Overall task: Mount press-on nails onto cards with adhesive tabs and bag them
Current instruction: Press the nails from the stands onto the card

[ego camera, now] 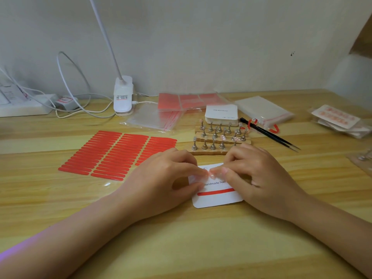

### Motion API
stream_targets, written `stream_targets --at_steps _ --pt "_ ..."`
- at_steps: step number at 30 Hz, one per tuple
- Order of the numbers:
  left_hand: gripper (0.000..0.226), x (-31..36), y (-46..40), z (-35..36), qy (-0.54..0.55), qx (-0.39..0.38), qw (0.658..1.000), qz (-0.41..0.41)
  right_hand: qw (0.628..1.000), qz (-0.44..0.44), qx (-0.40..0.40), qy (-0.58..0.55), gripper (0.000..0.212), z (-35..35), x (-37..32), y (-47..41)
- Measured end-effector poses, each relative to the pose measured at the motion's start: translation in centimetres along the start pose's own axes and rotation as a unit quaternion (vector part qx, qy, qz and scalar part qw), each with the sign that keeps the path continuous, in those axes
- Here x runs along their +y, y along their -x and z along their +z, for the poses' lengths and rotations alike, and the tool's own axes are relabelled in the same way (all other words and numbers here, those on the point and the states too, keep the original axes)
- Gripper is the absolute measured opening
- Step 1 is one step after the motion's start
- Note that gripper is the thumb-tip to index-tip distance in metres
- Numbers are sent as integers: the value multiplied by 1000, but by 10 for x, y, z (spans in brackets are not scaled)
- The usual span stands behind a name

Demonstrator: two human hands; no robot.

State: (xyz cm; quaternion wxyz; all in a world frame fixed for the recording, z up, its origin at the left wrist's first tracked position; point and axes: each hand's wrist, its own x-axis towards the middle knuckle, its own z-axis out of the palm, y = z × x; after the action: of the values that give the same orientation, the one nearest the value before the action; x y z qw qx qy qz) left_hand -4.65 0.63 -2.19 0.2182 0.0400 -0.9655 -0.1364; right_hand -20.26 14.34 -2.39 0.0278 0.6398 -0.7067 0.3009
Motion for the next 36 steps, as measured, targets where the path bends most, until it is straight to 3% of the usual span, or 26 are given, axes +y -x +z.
stream_targets --at_steps 3,14,19,32,36 --pt "21 0 0 0 -2 1 1000 -2 1000 -8 17 -25 43 -2 -2 2" --pt "22 0 -1 0 4 0 1000 -8 998 -26 4 57 46 1 -3 0" --pt "24 2 -1 0 -1 -10 1000 -10 1000 2 5 -16 54 -1 -3 -1" --pt "25 1 -3 -1 1 -23 1000 -13 999 -7 -13 36 52 0 -5 -1" --pt "27 2 -4 -4 -11 -35 999 -14 999 23 -23 -28 56 0 -2 -3"
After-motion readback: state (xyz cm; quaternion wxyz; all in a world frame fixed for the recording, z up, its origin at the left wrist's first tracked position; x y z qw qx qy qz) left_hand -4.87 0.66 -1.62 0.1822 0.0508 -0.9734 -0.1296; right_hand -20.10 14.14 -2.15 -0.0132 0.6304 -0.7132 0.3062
